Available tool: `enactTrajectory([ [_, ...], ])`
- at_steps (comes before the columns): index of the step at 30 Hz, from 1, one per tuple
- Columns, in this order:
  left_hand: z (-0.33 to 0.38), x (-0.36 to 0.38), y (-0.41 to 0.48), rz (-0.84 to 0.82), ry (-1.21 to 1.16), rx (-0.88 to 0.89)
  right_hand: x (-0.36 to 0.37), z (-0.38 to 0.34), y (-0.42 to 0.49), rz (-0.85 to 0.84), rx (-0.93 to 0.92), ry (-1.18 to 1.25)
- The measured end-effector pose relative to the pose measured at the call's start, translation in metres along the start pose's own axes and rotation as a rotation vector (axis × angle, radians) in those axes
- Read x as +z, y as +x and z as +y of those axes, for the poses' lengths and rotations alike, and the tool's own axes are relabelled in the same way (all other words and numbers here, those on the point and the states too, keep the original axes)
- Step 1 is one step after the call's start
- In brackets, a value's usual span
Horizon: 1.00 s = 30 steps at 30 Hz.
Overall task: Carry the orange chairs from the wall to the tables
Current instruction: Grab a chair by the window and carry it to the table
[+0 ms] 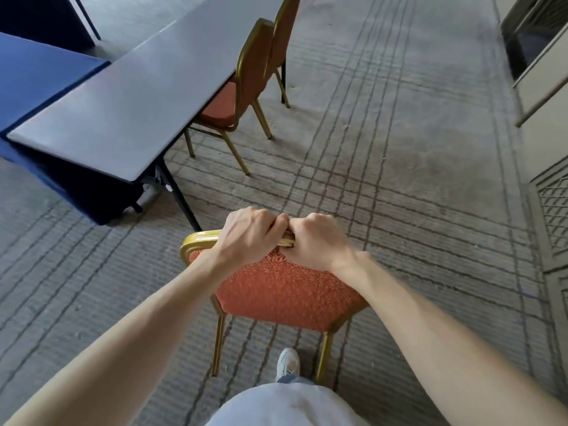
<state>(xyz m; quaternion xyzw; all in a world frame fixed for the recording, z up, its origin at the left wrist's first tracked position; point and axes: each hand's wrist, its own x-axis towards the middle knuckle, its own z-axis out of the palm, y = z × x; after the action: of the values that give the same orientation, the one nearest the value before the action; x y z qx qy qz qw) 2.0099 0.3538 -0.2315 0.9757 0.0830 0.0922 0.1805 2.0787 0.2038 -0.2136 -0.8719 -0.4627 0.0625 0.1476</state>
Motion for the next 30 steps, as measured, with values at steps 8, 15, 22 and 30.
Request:
enactTrajectory([
  [8, -0.014, 0.002, 0.098, -0.019, -0.029, -0.037, -0.012, 0.034, 0.065, 0.193, 0.200, 0.043],
  [15, -0.021, 0.010, 0.193, 0.022, -0.017, -0.062, -0.026, 0.100, 0.144, 0.218, 0.164, 0.056],
  [22, -0.051, 0.034, 0.333, -0.026, 0.063, -0.021, -0.038, 0.187, 0.262, 0.157, 0.173, 0.051],
  [30, -0.122, 0.009, 0.430, -0.114, 0.036, -0.131, -0.058, 0.208, 0.403, -0.024, 0.030, 0.063],
])
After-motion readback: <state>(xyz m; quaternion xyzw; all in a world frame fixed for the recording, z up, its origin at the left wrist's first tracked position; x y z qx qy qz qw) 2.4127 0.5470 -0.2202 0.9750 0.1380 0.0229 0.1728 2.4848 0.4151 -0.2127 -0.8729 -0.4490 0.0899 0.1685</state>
